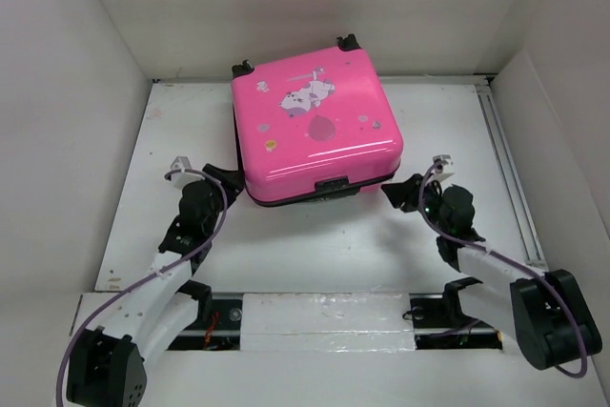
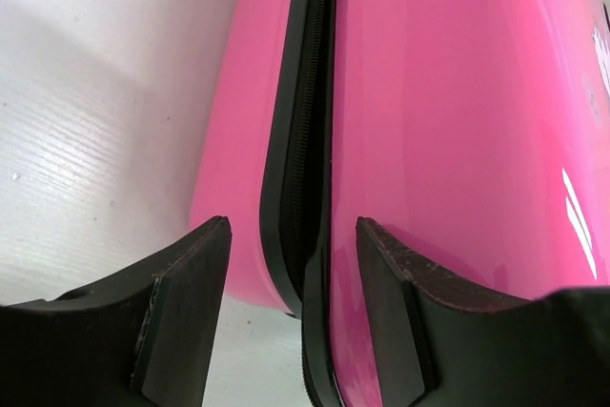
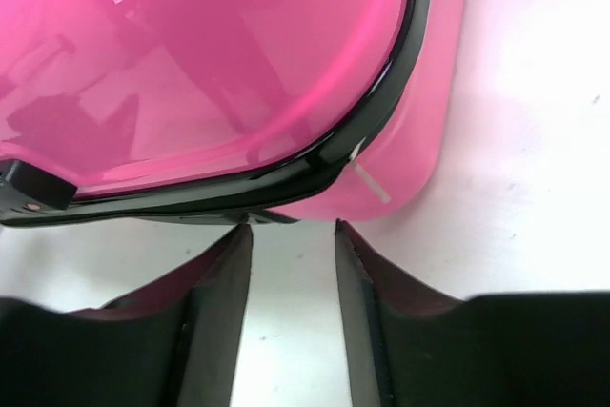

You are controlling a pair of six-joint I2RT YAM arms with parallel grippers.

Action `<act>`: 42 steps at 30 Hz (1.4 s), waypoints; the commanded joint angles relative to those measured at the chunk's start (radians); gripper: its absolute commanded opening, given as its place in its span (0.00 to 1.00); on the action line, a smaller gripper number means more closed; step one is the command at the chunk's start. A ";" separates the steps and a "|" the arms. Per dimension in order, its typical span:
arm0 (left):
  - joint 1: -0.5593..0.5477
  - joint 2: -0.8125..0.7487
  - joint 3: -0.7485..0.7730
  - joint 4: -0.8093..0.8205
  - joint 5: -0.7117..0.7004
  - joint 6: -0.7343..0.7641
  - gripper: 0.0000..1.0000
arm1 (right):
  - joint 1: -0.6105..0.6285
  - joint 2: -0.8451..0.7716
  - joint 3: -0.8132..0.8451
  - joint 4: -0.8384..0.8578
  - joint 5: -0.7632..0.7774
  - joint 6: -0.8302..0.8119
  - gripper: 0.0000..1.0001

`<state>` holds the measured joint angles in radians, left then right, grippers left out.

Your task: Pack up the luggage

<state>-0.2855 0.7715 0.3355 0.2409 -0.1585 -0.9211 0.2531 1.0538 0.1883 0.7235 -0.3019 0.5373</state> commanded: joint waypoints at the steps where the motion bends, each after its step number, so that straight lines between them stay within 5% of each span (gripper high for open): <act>1: -0.007 -0.015 0.036 0.031 0.051 -0.019 0.51 | -0.084 0.017 0.039 0.146 -0.193 -0.089 0.47; 9: -0.007 -0.051 0.005 0.005 0.063 -0.019 0.51 | -0.281 0.167 0.101 0.200 -0.276 -0.080 0.51; 10: -0.007 -0.060 0.005 0.014 0.074 -0.019 0.51 | -0.296 0.258 0.126 0.256 -0.405 -0.080 0.51; 17: -0.007 -0.078 -0.013 0.035 0.111 -0.010 0.51 | -0.275 0.406 0.146 0.507 -0.620 -0.003 0.52; 31: -0.007 -0.047 -0.023 0.071 0.143 -0.001 0.51 | -0.244 0.422 0.257 0.324 -0.507 -0.122 0.53; 37: -0.007 -0.080 -0.013 0.060 0.154 0.008 0.49 | -0.220 0.432 0.255 0.369 -0.430 -0.111 0.34; 42: -0.007 -0.069 -0.033 0.115 0.189 0.008 0.42 | -0.164 0.443 0.243 0.441 -0.321 -0.056 0.04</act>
<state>-0.2821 0.7074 0.3172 0.2722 -0.0422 -0.9226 0.0254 1.4963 0.3798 0.9810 -0.7158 0.4500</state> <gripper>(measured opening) 0.424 0.077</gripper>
